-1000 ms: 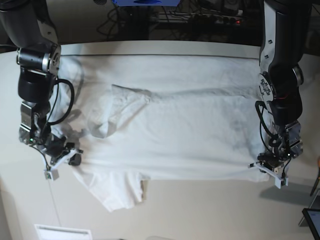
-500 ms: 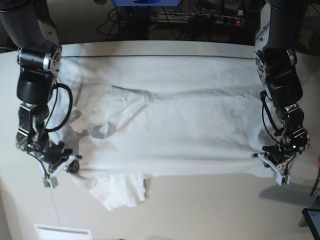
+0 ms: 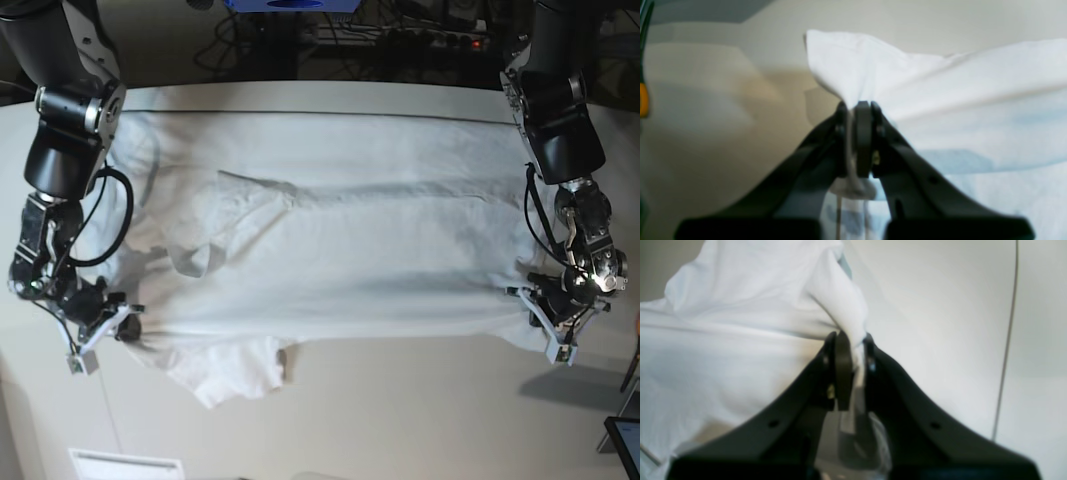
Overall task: Fold the T-shirt properly
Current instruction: 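Lift the hem with both grippers and fold it over toward the shoulder edge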
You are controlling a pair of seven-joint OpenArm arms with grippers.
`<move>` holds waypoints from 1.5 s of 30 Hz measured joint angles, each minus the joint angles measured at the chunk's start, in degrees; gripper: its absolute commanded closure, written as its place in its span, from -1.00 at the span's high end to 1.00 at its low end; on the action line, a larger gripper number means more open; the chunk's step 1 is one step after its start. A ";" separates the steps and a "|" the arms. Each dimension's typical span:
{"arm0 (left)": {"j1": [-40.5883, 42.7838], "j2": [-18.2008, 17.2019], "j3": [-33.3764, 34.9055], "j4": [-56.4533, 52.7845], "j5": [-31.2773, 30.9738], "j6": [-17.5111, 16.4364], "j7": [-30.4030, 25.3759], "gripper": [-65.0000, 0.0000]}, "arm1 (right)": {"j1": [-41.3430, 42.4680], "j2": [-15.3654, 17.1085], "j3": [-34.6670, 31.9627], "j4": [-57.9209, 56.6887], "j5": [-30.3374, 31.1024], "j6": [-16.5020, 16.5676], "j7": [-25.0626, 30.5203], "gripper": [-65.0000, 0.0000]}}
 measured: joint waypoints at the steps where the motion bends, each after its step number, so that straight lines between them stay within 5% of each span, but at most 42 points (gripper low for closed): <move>1: 0.44 0.04 0.00 0.92 -0.02 0.00 1.40 -1.00 | -0.35 -0.04 0.00 1.29 0.04 0.00 -0.63 -0.98; 14: 8.74 -0.11 0.04 11.58 -0.59 -0.09 6.08 -1.00 | -5.42 -0.33 0.11 12.02 0.50 0.00 -10.08 -0.98; 25: 17.18 -0.04 0.11 17.92 -0.59 0.02 6.67 -1.00 | -9.18 -0.33 0.11 13.55 0.35 -0.02 -10.62 -0.98; 40: 19.98 -0.15 0.09 12.15 -0.09 0.50 2.56 -1.00 | -12.70 -1.29 0.26 13.40 0.15 -0.46 -9.03 -0.94; 43: 19.93 -0.20 0.09 11.34 -0.28 0.50 1.40 -1.00 | -13.03 -1.29 0.26 13.40 0.15 -0.46 -8.85 -0.77; 45: 19.82 -0.15 0.09 11.28 -0.22 0.52 1.42 -1.00 | -13.00 -1.25 0.26 13.42 0.07 -0.63 -8.83 -0.49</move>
